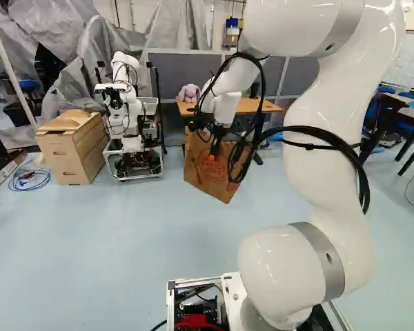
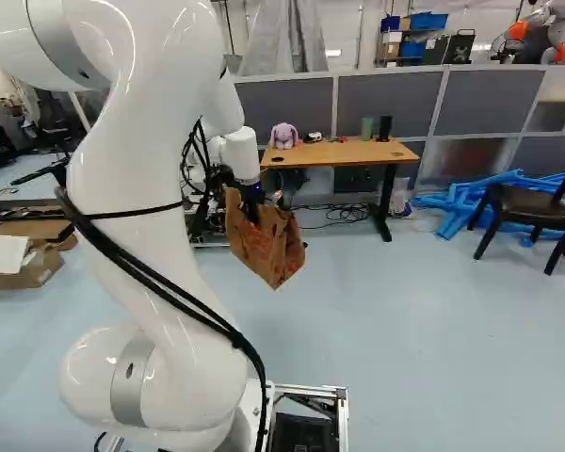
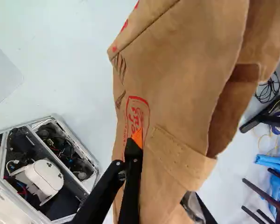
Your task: Pick up the bag on the ground and place it on the table
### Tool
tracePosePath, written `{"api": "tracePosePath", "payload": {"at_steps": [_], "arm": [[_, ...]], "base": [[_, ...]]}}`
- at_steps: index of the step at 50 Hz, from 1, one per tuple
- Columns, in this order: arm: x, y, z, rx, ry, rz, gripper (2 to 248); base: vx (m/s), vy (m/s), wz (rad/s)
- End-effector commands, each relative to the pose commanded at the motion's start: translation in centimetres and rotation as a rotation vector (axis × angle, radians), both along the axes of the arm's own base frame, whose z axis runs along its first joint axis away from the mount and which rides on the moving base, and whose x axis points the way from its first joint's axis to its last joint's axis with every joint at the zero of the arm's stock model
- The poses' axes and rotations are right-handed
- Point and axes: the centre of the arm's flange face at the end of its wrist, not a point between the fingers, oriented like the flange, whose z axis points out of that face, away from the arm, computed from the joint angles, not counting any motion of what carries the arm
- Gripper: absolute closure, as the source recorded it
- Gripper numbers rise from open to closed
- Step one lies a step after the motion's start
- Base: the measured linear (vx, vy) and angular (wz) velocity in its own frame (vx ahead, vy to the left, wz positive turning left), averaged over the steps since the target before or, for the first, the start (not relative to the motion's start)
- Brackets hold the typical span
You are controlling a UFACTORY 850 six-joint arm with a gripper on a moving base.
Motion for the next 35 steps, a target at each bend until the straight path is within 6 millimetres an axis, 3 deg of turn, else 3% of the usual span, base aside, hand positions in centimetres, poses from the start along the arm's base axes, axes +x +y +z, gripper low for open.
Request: {"api": "tracePosePath", "payload": {"at_steps": [11, 35], "arm": [[-0.1, 0.4, 1.5, 0.015, 0.032, 0.004, 229], [-2.4, 0.6, 4.8, 0.048, 0.105, 0.004, 229]], "base": [[0.000, 0.000, 0.000], [0.000, 0.000, 0.000]]}}
